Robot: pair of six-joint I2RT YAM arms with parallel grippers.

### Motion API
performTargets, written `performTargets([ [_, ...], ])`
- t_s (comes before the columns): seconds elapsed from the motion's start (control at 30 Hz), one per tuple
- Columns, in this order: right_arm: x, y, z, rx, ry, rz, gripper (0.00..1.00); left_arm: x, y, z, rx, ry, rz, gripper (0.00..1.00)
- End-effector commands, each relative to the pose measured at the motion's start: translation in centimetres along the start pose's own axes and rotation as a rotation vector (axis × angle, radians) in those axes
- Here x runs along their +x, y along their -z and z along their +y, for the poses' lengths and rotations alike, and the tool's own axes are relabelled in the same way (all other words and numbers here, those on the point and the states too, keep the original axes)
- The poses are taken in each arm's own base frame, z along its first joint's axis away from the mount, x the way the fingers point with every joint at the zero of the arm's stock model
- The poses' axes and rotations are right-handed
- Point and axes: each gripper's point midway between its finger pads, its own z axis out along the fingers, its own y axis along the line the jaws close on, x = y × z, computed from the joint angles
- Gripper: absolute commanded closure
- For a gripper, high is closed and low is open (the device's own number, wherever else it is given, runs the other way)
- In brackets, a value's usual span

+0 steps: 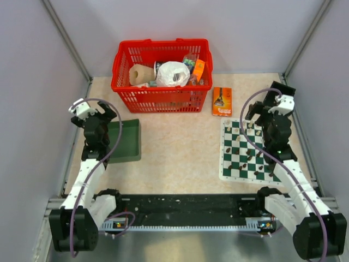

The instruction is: Set up the chess pieces on the board

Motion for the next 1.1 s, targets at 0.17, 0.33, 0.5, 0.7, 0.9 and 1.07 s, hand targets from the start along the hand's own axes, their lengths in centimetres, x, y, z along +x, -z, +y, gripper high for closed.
performTargets([
  [0.17,-5.7,6.9,6.4,-0.416,-0.367,-0.229,0.01,-2.5,1.0,-1.4,-0.062,0.392,0.069,0.01],
  [0.33,-4.0,6.3,6.0,-0.354,-0.317,-0.064,0.01,-2.0,1.7,-1.5,-0.046,0.407,0.129,0.01],
  [0.5,-3.8,5.6,4.9,-0.231,-0.275,0.112,0.01,-2.5,3.2,-5.9,0.274,0.418,0.091,0.01],
  [0.7,-3.9,5.6,5.0,-0.21,-0.225,0.217,0.01,0.8,5.9,-13.8,0.448,0.279,0.277,0.01],
  [0.9,-1.7,4.9,3.2,-0.086,-0.216,0.298,0.01,5.9,10.7,-20.3,0.563,0.199,0.416,0.04],
  [1.07,1.1,4.8,0.3,0.09,-0.232,0.376,0.01,9.7,15.3,-24.6,0.643,0.117,0.5,0.04],
])
